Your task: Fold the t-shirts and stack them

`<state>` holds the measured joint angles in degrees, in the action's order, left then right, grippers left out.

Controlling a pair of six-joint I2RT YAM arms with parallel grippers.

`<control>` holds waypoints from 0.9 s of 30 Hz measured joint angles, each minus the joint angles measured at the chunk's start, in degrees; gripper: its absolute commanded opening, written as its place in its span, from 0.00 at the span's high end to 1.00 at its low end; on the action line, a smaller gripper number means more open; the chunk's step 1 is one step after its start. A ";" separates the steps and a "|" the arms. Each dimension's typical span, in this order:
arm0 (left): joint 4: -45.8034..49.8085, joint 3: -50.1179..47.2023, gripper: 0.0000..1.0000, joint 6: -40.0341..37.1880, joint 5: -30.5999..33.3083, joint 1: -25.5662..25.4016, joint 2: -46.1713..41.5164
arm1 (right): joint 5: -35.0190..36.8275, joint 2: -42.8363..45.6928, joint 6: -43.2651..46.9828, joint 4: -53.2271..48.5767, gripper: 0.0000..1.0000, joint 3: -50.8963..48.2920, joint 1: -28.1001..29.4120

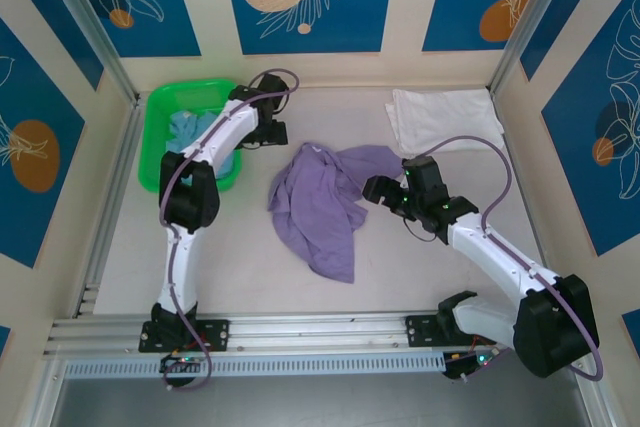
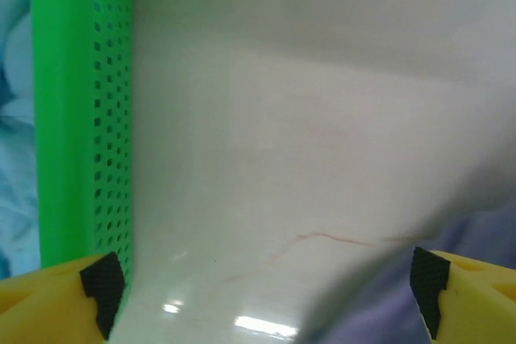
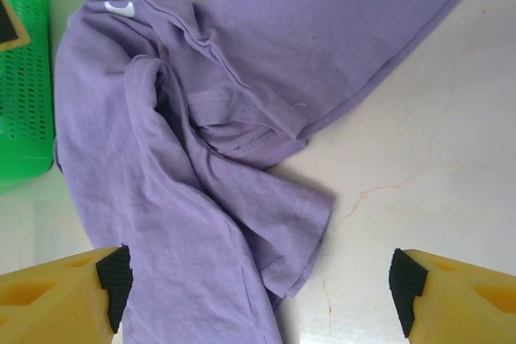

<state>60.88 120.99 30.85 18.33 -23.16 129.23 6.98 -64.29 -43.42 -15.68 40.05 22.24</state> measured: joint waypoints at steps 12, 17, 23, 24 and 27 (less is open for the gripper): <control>3.28 7.39 0.06 -5.73 5.81 7.58 4.68 | -2.71 0.02 0.28 1.40 0.14 0.00 -0.39; 3.10 9.40 0.08 -8.68 5.95 11.23 6.99 | -2.91 0.02 0.28 1.57 0.14 0.00 -0.52; 2.73 9.97 0.38 -12.20 6.10 11.17 7.04 | -2.91 0.02 0.22 1.57 0.14 0.00 -0.52; 2.54 10.01 0.43 -13.03 6.38 11.02 7.06 | -2.91 0.02 0.22 1.57 0.14 0.00 -0.57; 1.86 10.03 0.58 -15.63 7.67 10.84 7.43 | -2.91 0.02 0.20 1.57 0.14 0.00 -0.59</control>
<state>62.74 131.02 15.22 26.00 -12.32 136.66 4.08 -64.27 -43.22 -14.11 40.05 21.65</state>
